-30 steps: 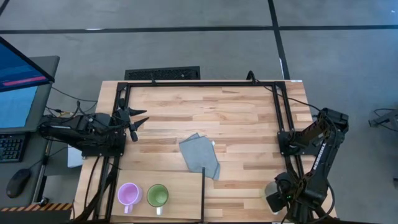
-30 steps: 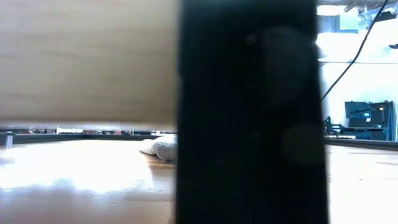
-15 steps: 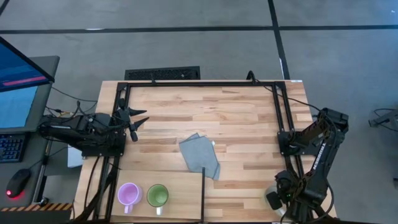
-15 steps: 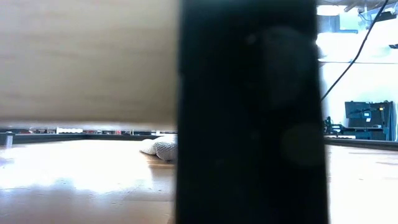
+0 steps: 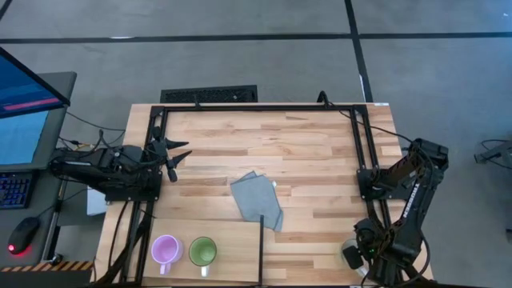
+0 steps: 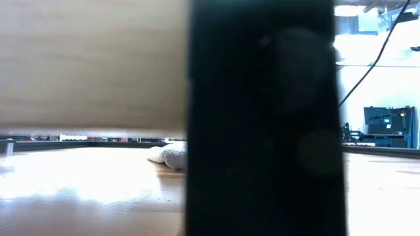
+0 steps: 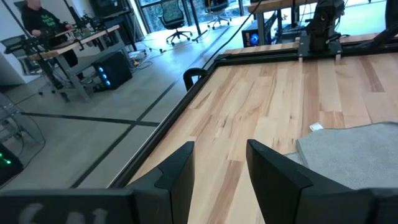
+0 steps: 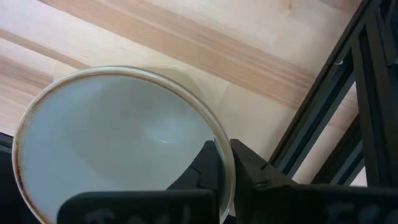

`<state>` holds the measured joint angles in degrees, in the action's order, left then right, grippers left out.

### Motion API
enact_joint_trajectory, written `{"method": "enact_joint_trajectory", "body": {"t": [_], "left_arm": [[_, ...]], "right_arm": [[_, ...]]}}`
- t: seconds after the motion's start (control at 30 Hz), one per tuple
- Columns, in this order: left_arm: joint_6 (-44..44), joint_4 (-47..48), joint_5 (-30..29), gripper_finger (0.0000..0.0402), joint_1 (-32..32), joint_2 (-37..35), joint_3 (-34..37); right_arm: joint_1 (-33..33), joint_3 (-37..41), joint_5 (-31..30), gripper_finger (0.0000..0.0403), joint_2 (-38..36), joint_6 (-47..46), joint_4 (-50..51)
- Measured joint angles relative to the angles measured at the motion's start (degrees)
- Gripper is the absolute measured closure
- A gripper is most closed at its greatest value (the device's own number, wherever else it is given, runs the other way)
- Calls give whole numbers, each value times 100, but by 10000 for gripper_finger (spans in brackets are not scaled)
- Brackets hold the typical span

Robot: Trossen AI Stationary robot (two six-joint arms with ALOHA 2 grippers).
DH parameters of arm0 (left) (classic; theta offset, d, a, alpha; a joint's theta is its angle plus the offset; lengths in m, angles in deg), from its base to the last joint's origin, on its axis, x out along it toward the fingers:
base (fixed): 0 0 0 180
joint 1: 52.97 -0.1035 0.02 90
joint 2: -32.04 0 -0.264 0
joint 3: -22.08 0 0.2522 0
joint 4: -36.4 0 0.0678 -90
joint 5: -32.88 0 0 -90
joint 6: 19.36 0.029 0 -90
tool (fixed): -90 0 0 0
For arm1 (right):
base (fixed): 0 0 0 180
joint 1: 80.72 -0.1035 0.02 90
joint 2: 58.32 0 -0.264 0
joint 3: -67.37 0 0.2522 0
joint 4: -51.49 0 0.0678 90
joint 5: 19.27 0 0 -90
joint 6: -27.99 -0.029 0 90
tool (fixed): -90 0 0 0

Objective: Stack small to large cups/mugs on shelf
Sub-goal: Put the white mug onto the shelf

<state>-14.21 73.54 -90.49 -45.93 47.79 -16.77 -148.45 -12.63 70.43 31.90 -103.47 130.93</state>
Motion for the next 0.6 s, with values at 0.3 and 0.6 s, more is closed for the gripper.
{"method": "enact_joint_trajectory", "body": {"t": [0.3,0.6], "left_arm": [[0,-2,0,264,1,0,0],[-31,6,0,264,1,0,0]], "right_arm": [[259,-2,41,375,-2,407,211],[806,0,-26,375,-10,1285,344]]}}
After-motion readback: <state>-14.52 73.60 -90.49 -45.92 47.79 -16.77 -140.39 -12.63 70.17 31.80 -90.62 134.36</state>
